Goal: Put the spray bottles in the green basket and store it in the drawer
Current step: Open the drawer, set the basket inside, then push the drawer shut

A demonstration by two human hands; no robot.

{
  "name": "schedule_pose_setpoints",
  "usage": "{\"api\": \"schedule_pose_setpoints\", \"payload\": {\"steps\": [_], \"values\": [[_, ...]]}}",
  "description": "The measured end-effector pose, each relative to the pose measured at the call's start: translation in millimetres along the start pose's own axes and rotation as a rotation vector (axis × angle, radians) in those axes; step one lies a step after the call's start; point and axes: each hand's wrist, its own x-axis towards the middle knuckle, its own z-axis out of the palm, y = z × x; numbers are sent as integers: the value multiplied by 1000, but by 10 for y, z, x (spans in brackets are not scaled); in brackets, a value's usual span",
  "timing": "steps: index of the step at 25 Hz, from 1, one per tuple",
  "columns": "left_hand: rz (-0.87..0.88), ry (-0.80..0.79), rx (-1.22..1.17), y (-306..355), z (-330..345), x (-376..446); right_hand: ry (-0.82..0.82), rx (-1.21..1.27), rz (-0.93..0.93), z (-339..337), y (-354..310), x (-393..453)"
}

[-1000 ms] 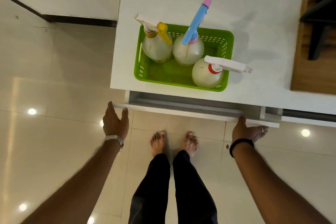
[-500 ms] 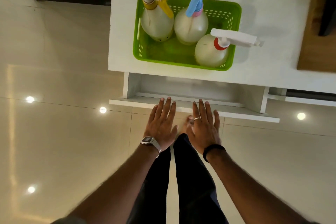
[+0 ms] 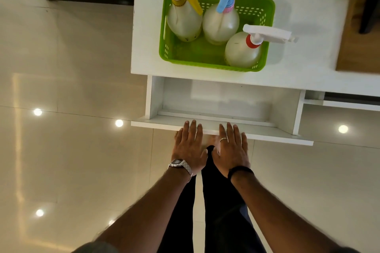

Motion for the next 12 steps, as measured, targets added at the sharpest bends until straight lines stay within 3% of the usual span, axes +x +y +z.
{"api": "schedule_pose_setpoints", "payload": {"steps": [12], "values": [[-11, -94, 27, -27, 409, -479, -99, -2, 28, 422, 2, -524]]}}
